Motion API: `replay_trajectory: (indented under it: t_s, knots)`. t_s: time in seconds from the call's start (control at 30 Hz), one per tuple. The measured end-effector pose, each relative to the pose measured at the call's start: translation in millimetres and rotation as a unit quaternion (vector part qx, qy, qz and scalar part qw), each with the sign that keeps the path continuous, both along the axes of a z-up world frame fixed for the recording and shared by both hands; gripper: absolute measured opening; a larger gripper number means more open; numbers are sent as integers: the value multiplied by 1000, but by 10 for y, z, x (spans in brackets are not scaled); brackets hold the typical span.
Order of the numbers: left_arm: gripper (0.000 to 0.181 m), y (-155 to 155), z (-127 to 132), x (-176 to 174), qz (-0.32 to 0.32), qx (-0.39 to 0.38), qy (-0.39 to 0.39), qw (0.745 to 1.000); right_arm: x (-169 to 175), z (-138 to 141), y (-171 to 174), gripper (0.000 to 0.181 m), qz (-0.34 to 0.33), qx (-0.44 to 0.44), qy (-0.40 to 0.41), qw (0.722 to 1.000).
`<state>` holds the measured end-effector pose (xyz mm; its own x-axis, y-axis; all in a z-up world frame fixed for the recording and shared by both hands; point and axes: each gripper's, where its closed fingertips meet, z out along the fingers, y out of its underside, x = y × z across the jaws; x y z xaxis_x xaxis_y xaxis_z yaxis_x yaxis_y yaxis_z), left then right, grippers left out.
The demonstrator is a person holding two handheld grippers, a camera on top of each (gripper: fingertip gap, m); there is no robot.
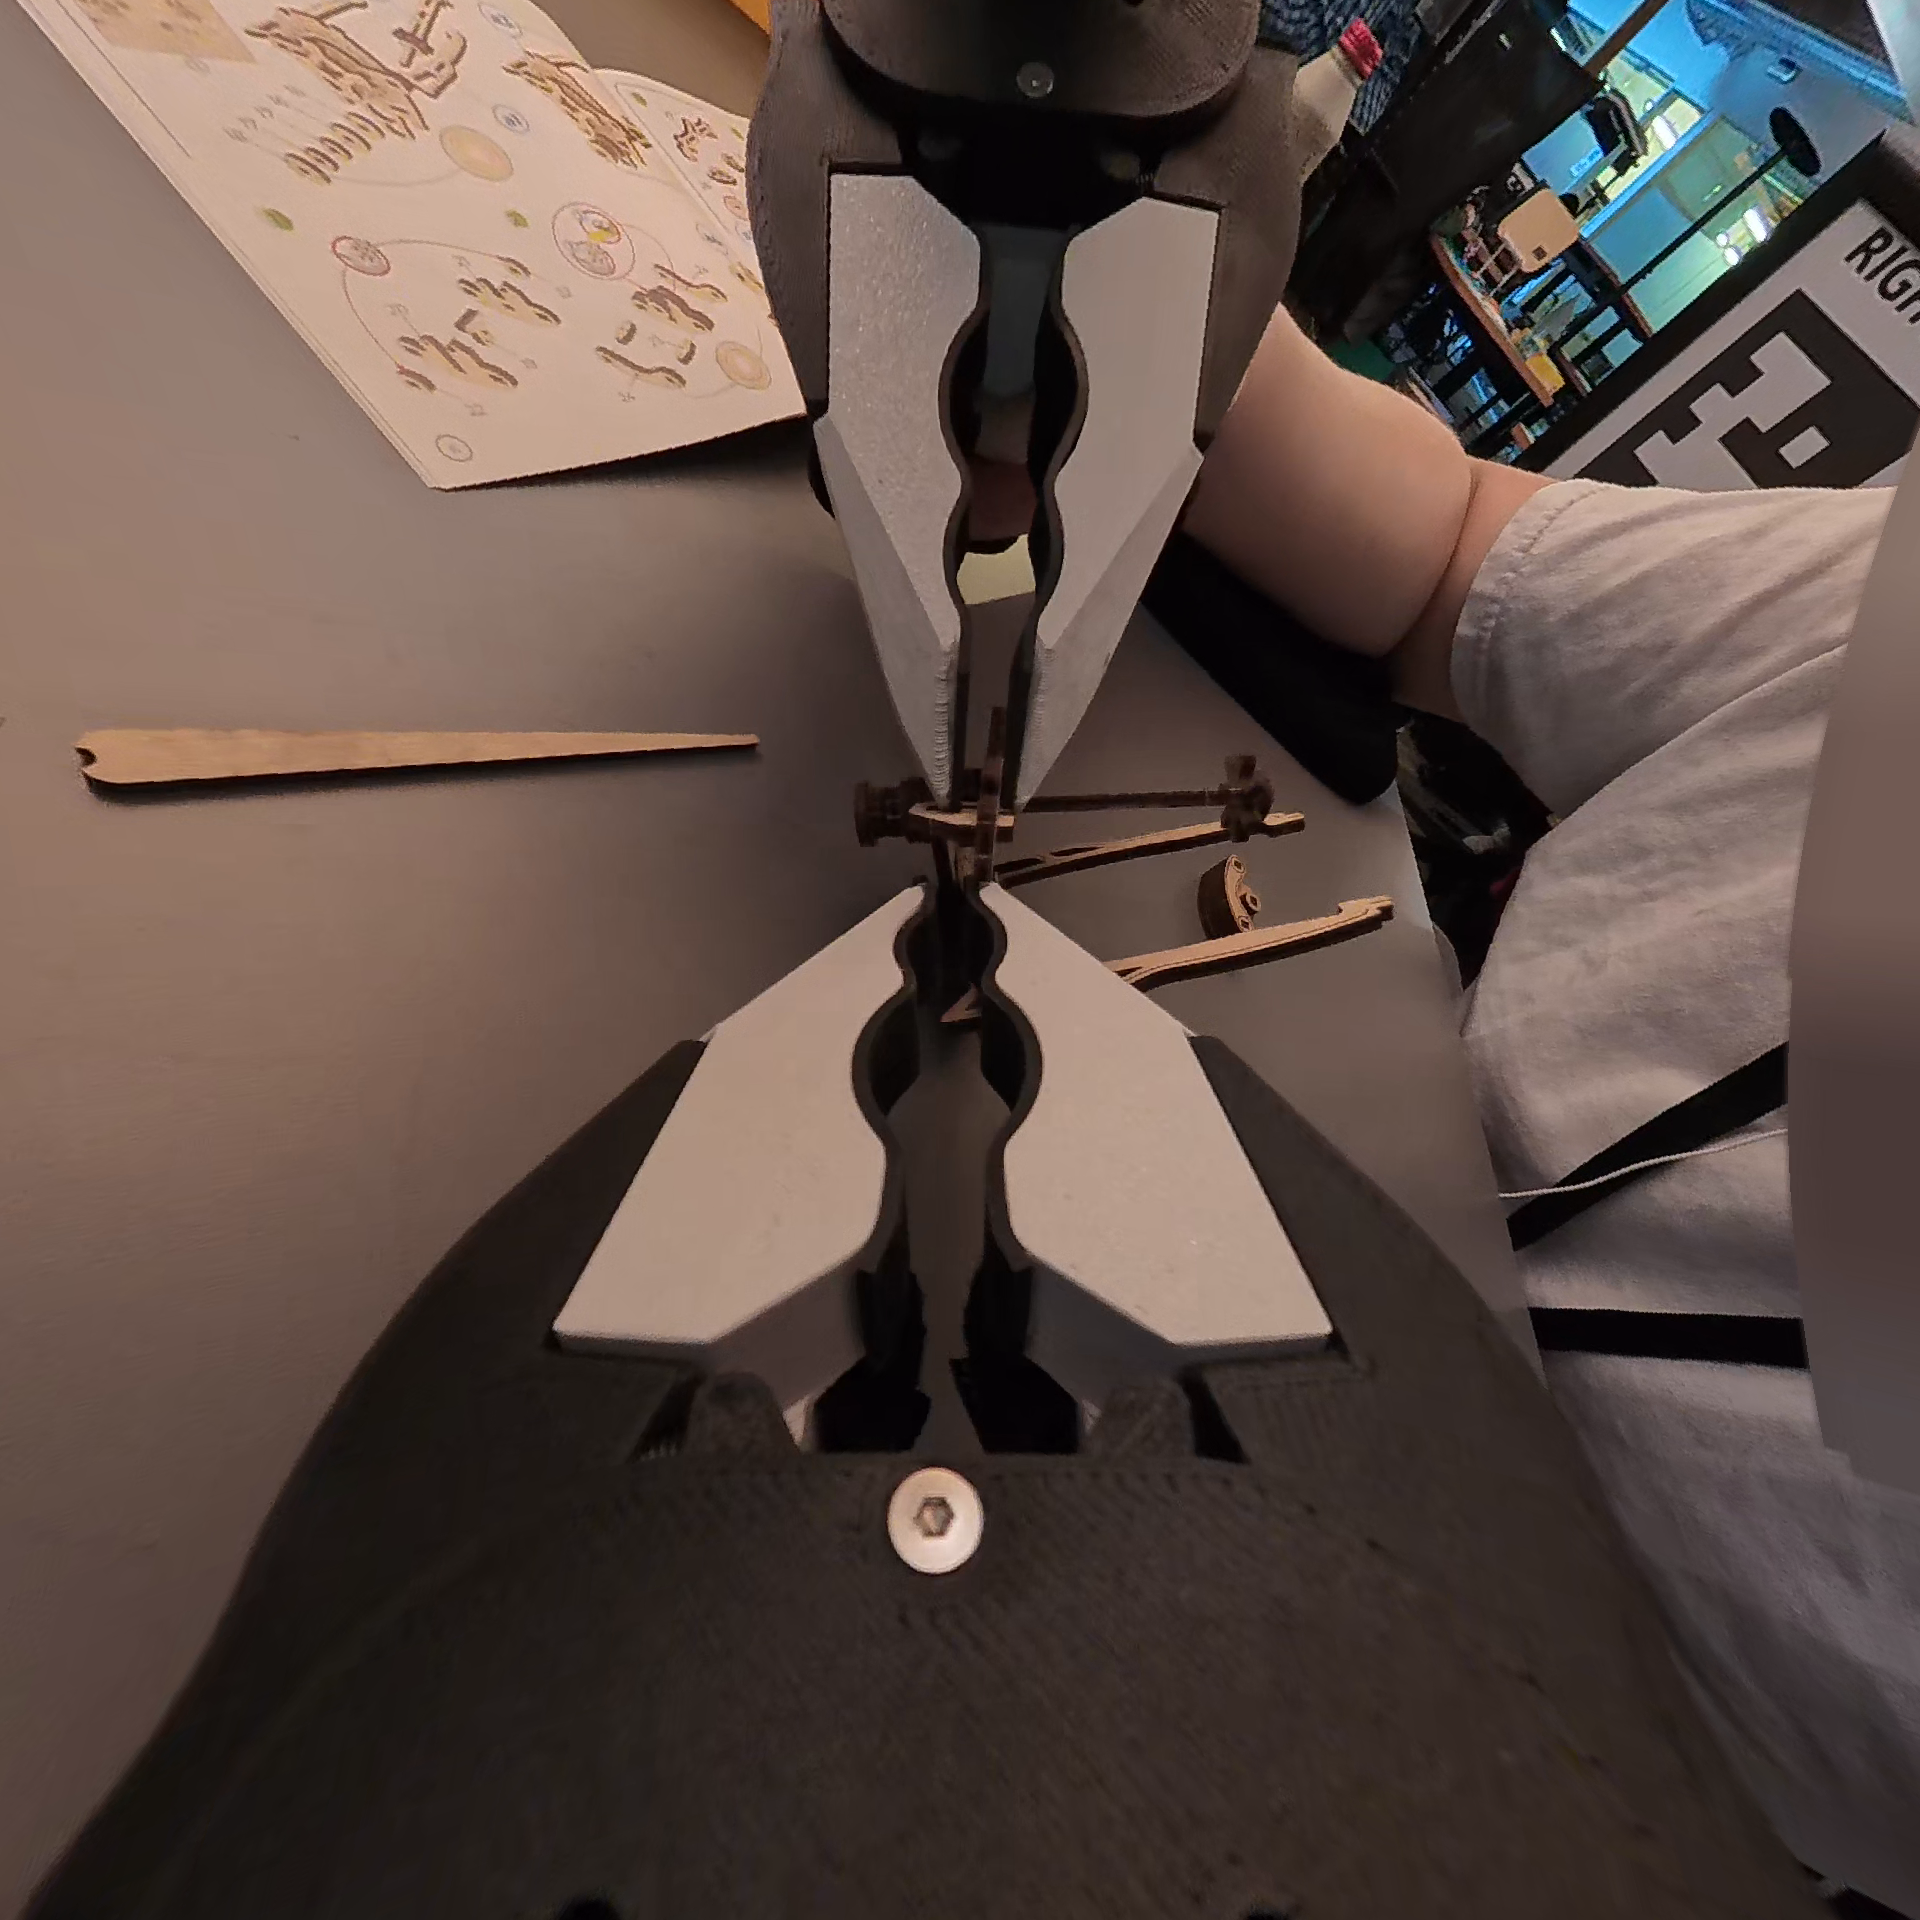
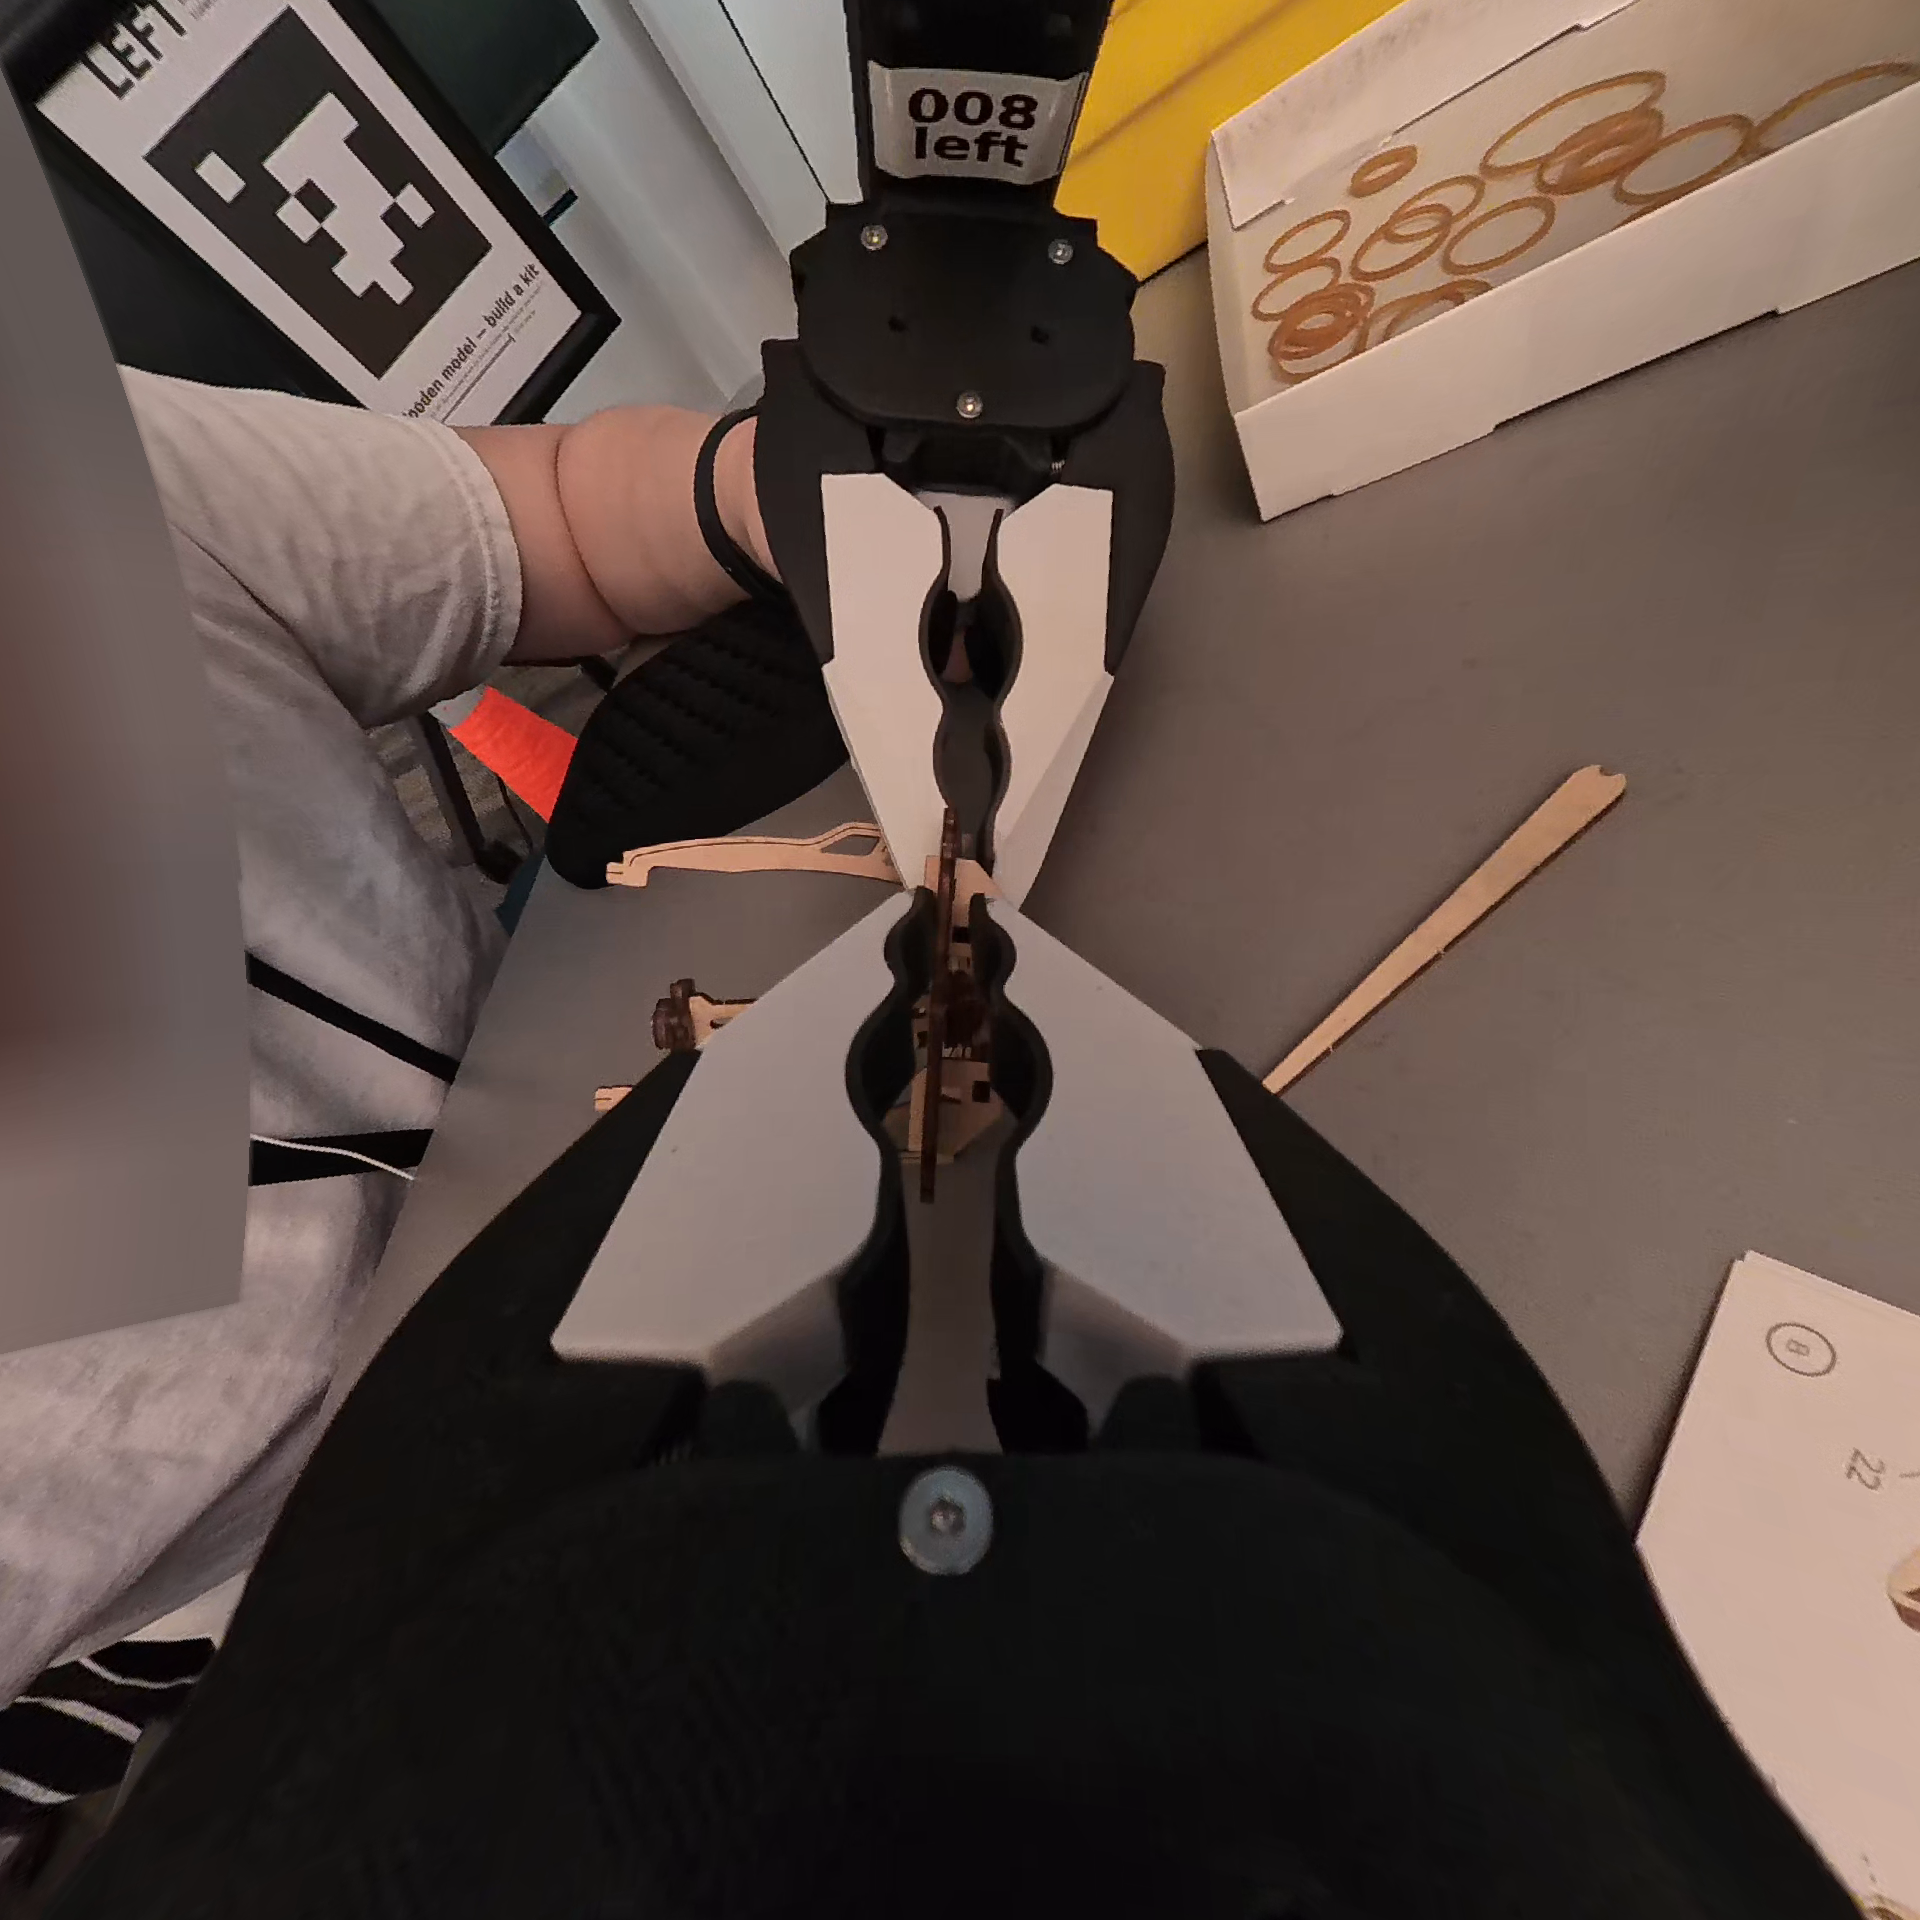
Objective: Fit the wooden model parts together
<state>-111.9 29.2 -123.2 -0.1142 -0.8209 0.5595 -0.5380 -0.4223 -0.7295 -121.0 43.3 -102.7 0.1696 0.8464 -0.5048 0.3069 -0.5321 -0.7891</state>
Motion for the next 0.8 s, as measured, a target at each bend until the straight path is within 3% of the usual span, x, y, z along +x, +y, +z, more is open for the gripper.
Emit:
replay_trajectory:
  t_s: [0.2,0.3,0.5,0.67,0.8]
  knots:
    - [0,-12,29,-1,0,24,-8,1000,40,90,-14,11,2,34,7,999]
    - [0,20,46,-3,11,44,-11,999,51,236,-50,21,-2,136,6,991]
    - [0,145,207,-16,48,203,-42,977,50,462,-135,22,-18,386,-27,922]
    - [0,184,263,-32,54,368,-53,927,8,461,-112,26,-42,486,-72,870]
    - [0,134,365,-40,48,431,-80,897,-32,410,-127,26,-43,528,-99,842]
